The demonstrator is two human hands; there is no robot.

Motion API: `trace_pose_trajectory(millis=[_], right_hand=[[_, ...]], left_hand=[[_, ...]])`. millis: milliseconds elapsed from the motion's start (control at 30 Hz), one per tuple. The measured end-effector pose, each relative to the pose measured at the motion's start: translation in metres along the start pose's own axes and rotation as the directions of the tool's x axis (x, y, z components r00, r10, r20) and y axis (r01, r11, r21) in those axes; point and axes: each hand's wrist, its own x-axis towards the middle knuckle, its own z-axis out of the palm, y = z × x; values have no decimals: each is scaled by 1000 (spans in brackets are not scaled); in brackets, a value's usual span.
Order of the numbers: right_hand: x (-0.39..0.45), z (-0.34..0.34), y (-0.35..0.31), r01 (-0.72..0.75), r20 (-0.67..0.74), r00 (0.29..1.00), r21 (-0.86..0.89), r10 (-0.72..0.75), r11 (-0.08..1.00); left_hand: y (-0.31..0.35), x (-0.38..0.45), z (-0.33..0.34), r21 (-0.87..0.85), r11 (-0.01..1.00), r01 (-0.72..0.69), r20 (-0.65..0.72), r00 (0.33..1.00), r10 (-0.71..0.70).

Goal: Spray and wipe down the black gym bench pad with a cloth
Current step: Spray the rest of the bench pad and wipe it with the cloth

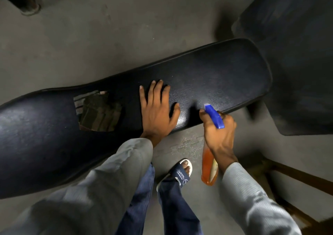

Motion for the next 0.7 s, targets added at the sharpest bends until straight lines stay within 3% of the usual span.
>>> trace_pose_trajectory(millis=[200,433,700], right_hand=[[21,-24,0,-69,-14,997,36,70,997],[55,-50,-5,-129,-238,957,153,163,980],[53,-64,39,-254,-401,860,198,315,947]], left_hand=[[2,0,7,37,999,-2,50,999,0],[5,2,8,40,999,6,45,999,-7],[8,3,6,38,999,8,36,999,-10]])
